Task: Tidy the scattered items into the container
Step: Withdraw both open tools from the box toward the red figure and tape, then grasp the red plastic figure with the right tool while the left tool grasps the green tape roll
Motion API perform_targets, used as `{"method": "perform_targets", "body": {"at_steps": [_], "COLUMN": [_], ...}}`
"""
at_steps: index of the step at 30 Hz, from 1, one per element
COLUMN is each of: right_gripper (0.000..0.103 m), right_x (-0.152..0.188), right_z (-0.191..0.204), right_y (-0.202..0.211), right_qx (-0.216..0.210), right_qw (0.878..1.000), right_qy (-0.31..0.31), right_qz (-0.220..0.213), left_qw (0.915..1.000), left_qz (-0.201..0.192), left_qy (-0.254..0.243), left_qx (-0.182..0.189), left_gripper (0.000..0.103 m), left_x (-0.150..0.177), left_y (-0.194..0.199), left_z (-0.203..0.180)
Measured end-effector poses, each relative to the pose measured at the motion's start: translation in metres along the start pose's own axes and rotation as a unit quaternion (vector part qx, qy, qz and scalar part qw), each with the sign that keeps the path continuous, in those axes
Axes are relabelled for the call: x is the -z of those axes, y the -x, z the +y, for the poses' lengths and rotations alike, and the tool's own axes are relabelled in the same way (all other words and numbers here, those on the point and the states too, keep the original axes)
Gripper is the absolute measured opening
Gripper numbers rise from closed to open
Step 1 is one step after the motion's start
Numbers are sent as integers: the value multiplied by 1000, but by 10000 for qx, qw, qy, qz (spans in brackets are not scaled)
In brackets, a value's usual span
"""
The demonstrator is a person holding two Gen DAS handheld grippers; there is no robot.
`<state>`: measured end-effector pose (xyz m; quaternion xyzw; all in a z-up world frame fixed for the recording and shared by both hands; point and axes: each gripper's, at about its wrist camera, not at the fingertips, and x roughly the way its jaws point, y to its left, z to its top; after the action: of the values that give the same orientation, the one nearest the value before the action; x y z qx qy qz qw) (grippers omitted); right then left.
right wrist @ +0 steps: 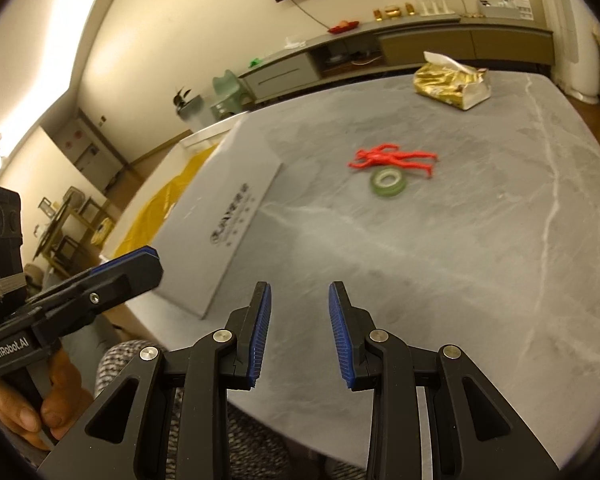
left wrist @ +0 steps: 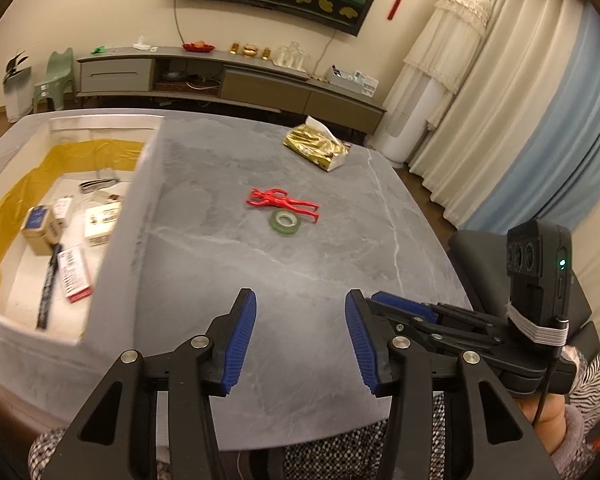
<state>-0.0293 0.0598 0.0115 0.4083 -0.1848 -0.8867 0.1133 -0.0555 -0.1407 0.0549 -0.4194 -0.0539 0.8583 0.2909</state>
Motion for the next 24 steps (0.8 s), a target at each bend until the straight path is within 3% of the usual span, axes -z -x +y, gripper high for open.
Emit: {"method": "perform_targets", "body": {"at_steps": [5, 9, 24], "right_gripper": [32, 33, 36], "right_x": [-19, -36, -104], "right_z": [-20, -36, -81], "right_y": [-7, -16, -93], "right_qx": [290, 437, 965], "right_qw": [9994, 9987, 9874], "right_qy": [165, 245, 1178], "right_qz": [18, 40, 429], "left_qw": [9998, 9997, 9974], "left_qz": [174, 236, 695], "left_qy": [-57, -5, 162], "left_qx": [34, 67, -114], "left_gripper": [51, 59, 59], "left_x": [-16, -27, -60], "left_y": [-37, -62, -179], "left_z": [-7, -5, 17]}}
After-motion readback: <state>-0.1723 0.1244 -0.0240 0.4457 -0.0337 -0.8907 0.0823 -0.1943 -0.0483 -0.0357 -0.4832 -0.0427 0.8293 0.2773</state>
